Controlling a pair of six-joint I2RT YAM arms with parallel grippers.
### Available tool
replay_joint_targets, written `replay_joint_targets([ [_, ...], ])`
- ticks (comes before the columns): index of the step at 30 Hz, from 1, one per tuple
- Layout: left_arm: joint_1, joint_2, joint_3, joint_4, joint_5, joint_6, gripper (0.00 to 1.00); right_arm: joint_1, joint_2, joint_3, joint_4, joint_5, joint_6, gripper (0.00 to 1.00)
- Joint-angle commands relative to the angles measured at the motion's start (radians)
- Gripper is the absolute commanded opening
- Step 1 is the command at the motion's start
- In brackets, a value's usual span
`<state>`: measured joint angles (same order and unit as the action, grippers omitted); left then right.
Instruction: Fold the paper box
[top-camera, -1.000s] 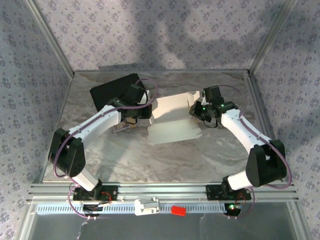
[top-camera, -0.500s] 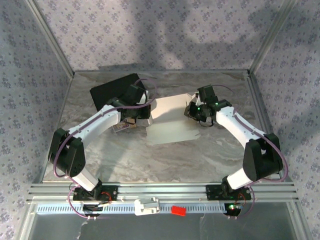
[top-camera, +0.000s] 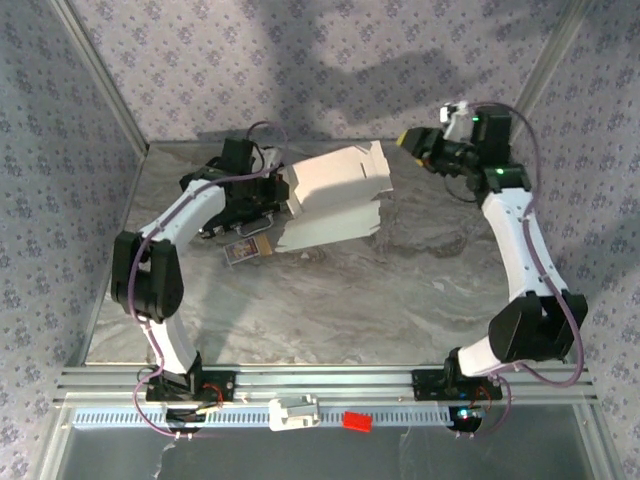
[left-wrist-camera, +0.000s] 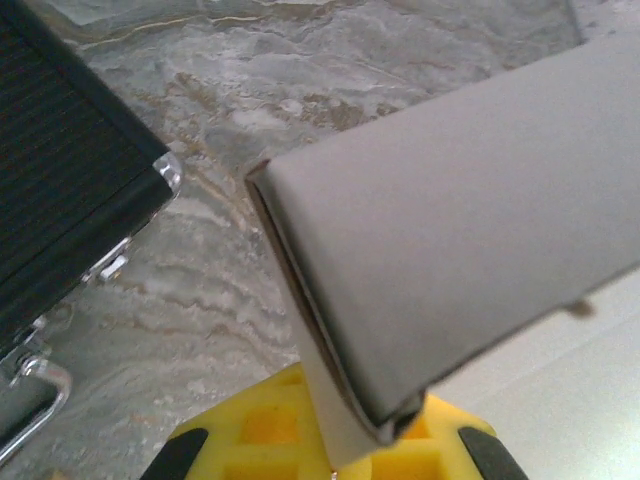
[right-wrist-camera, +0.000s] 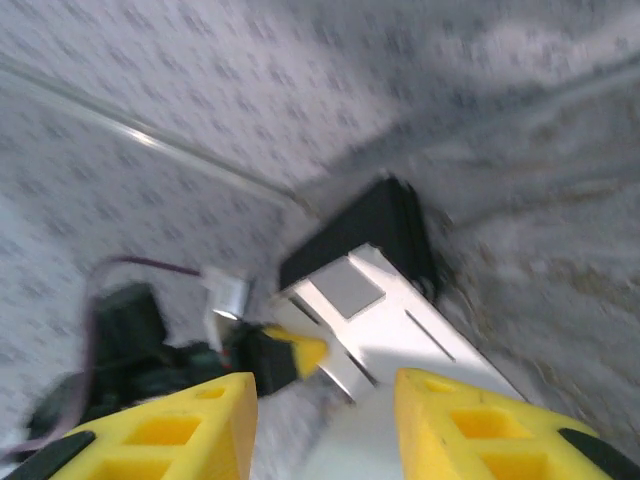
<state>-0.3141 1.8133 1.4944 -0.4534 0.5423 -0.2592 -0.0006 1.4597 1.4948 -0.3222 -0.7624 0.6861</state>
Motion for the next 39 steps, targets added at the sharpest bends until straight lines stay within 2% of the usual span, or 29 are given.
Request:
replay_joint_targets([
  [1,0.016,0.055,0.117,0.012,0.293,0.073,0.00,-0.070,0.015,-0.056,0.245,-0.164,0.177,0.42],
  [4,0.035,0.124,0.205,-0.031,0.434,0.072,0.00,-0.073,0.066,-0.058,0.344,-0.297,0.223,0.40],
  [7,0.041,0.184,0.282,-0.093,0.537,0.083,0.00,-0.043,0.089,-0.029,0.248,-0.344,0.128,0.40],
  [9,0.041,0.194,0.292,-0.094,0.567,0.084,0.00,-0.037,0.098,-0.022,0.203,-0.358,0.091,0.40],
  [14,0.039,0.198,0.276,-0.079,0.573,0.069,0.00,-0.024,0.109,-0.006,0.315,-0.406,0.179,0.37],
  [19,0.035,0.198,0.276,-0.088,0.547,0.069,0.00,0.032,0.105,0.034,0.197,-0.415,0.097,0.38],
  [24,0.034,0.198,0.283,-0.100,0.528,0.074,0.00,0.055,0.079,-0.002,0.233,-0.395,0.117,0.40],
  [36,0.024,0.189,0.287,-0.136,0.488,0.083,0.00,0.076,0.040,0.010,0.179,-0.370,0.064,0.48],
  [39,0.020,0.187,0.289,-0.138,0.485,0.080,0.00,0.098,0.058,0.027,0.108,-0.371,0.009,0.48],
])
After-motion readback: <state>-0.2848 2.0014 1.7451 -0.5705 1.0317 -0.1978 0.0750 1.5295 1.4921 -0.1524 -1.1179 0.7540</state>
